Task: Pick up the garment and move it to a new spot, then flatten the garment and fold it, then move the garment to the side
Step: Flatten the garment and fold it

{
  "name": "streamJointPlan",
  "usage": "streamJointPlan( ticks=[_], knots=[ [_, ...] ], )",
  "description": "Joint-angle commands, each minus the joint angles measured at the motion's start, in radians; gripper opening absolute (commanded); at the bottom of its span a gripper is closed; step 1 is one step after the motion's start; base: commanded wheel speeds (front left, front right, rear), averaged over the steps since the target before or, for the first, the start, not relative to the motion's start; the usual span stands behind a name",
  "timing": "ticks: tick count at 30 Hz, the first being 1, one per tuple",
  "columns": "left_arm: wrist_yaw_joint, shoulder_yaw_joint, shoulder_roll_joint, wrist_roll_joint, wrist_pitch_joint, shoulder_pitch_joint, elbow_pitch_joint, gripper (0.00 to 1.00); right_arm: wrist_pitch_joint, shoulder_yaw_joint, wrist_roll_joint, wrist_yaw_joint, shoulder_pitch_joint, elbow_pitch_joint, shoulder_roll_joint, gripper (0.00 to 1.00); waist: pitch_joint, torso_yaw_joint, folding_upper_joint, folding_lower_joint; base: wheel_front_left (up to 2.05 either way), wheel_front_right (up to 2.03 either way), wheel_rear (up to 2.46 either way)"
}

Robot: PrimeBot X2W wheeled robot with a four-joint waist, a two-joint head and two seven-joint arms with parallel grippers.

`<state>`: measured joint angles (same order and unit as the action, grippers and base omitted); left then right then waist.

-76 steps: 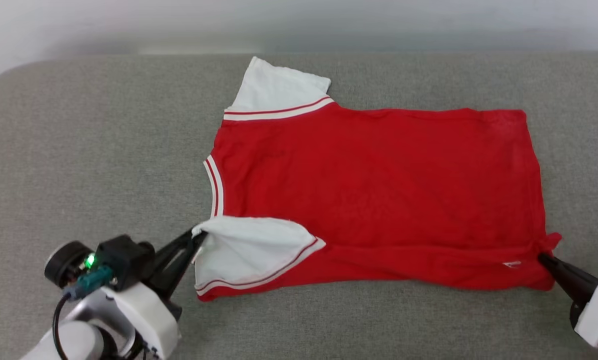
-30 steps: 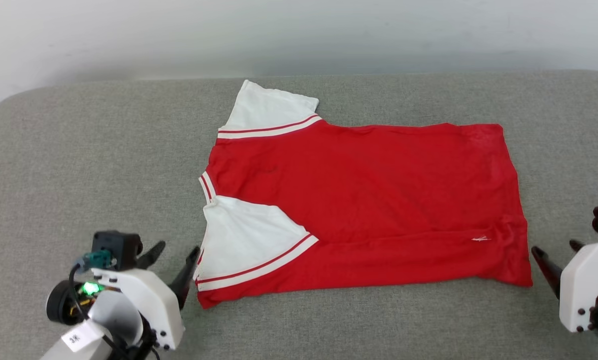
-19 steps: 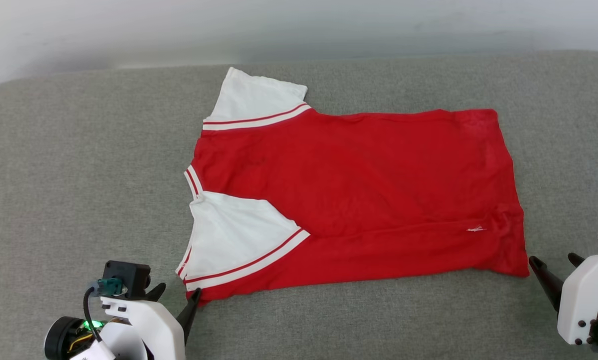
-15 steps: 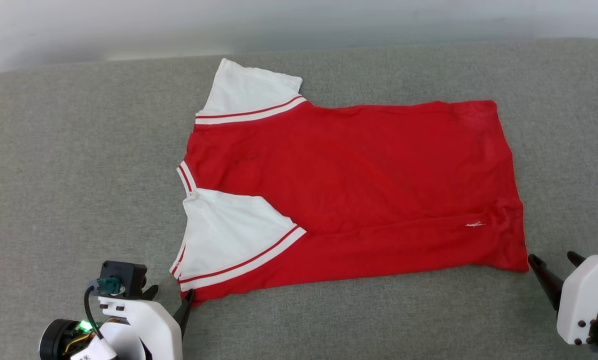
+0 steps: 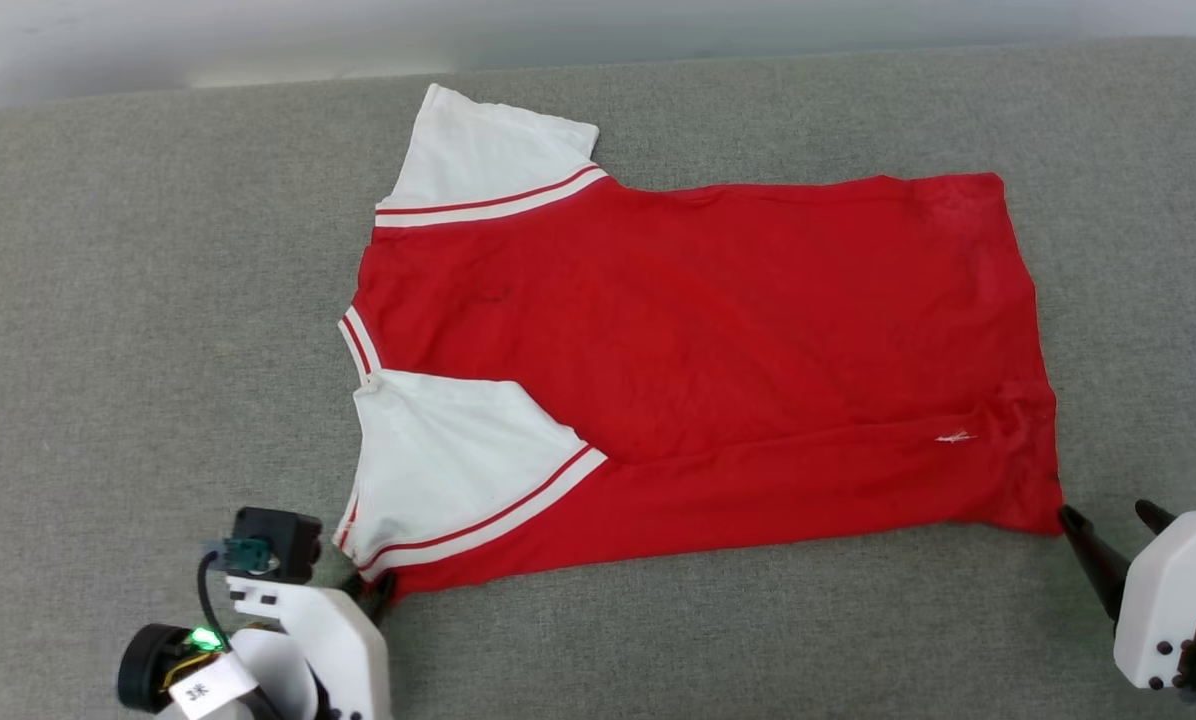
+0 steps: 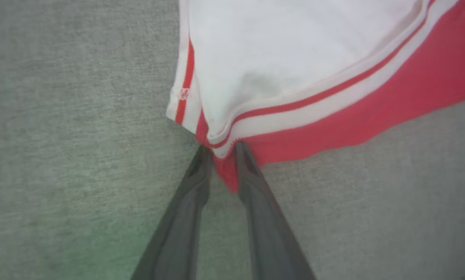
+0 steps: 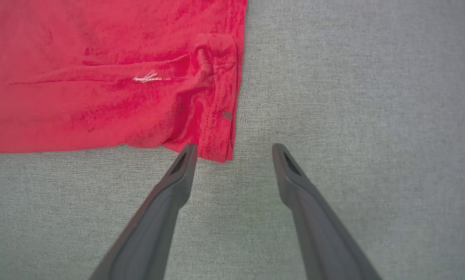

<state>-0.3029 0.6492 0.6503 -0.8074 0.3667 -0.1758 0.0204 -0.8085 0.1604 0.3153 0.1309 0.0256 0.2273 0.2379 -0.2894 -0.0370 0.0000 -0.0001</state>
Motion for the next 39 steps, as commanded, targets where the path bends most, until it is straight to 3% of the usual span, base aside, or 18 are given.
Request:
streamJointPlan(
  ticks=[1,13,22,36,37,38,39],
  knots=[
    [0.013,0.04,-0.033,-0.017,0.014,0.029,-0.043,0.0,0.006,0.001,-0.006,0.0,0.014,-0.001,0.007,1.0,0.003,0.003,0.0,0.0001,0.0,0.0,0.0],
    [0.046,-0.002,-0.017,0.012,-0.086,-0.022,0.091,0.0,-0.005,0.003,-0.033,0.0,0.034,-0.073,0.019,1.0,0.037,0.054,0.0,0.0001,0.0,0.0,0.0],
    [0.026,-0.009,0.018,0.037,-0.076,-0.026,0.208,0.0,0.012,-0.005,-0.067,0.0,0.054,-0.17,0.031,1.0,0.019,0.08,0.0,0.0001,0.0,0.0,0.0],
    [0.036,0.001,0.026,0.047,-0.092,-0.014,0.222,0.0,0.023,-0.072,-0.05,0.0,0.06,-0.328,0.014,1.0,-0.031,0.114,0.0,0.0001,0.0,0.0,0.0],
    [0.038,0.003,0.025,0.048,-0.09,-0.016,0.221,0.0,0.016,-0.081,-0.045,0.001,0.056,-0.34,0.015,0.43,-0.033,0.116,0.0,0.0001,0.0,0.0,0.0],
    [0.037,0.005,0.024,0.048,-0.087,-0.017,0.217,0.0,0.018,-0.084,-0.041,0.001,0.054,-0.35,0.015,0.0,-0.032,0.118,0.0,0.0001,0.0,0.0,0.0],
    [0.037,0.008,0.026,0.05,-0.083,-0.019,0.214,0.0,0.021,-0.085,-0.038,0.001,0.053,-0.356,0.016,0.0,-0.029,0.12,0.0,0.0001,0.0,0.0,0.0]
  ],
)
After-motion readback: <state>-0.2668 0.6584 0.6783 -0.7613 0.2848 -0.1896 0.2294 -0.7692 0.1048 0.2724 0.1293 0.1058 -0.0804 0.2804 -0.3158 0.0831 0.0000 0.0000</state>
